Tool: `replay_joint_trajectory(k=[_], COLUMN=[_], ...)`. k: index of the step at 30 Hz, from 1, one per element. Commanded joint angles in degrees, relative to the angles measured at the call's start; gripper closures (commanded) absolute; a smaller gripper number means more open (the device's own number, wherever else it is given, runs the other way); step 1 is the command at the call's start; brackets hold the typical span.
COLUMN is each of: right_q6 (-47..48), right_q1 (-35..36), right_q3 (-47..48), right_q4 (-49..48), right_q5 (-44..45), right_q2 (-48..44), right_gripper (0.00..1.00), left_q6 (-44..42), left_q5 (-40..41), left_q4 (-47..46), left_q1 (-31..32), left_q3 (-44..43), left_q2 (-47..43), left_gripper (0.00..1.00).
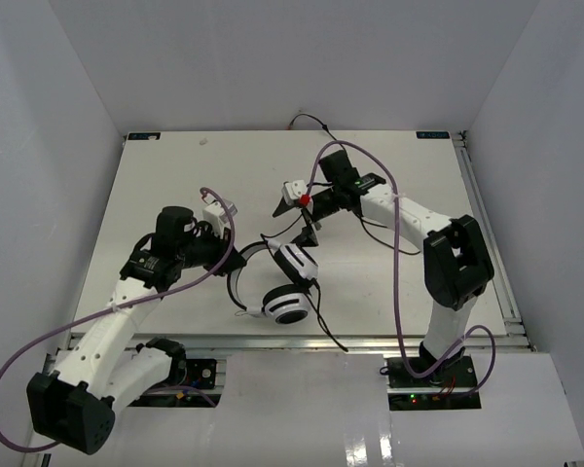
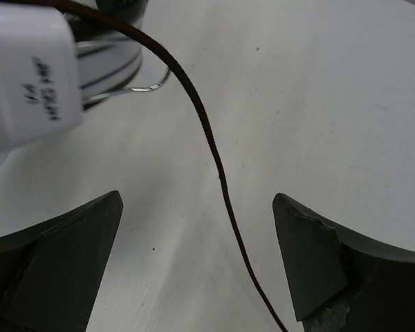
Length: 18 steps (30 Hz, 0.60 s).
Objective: Wrap the headphones
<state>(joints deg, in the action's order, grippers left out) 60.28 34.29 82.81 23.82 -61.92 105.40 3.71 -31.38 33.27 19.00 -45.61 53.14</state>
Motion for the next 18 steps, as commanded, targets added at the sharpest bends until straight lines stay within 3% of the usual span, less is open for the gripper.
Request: replay_joint_trajectory(k=[1, 6, 10, 12, 13, 17, 18], right_q6=[1.42, -4.45, -18.71, -36.02, -40.74, -45.89, -46.67], right_q1=[0.16, 3.45, 7.83, 8.59, 8.55, 8.39, 8.06], right_q3=[5.43, 7.33, 5.51, 1.41, 0.86, -1.21, -3.07], right_q4=[-1.49, -4.07, -16.62, -35.56, -39.85, -44.49, -45.53], right_q5=[-4.79, -11.68, -7.4, -5.4, -4.91, -5.07, -5.86], right_q2=[2.52, 7.26, 8.25, 8.07, 8.32, 7.51, 6.23], right_gripper=[0.04, 0.05, 0.0, 0.08, 0.12, 0.3, 0.4], left_q6=[4.17, 5.83, 6.13, 6.57, 6.67, 6.87, 6.95], left_q5=[-7.07, -8.91, -8.53, -8.26, -8.21, -6.91, -6.08], left_q4=[-0.31, -0.26, 0.3, 0.75, 1.0, 2.27, 2.85], left_q1=[0.25, 0.25, 0.25, 0.25, 0.25, 0.25, 0.25], left_q3=[-5.49, -8.61, -10.17, -10.83, -11.47, -13.5, -14.12], left_q2=[-3.39, -3.09, -2.86, -2.87, -2.96, -3.64, -3.85], left_gripper=[1.0, 1.0, 1.0, 1.0, 1.0, 1.0, 1.0])
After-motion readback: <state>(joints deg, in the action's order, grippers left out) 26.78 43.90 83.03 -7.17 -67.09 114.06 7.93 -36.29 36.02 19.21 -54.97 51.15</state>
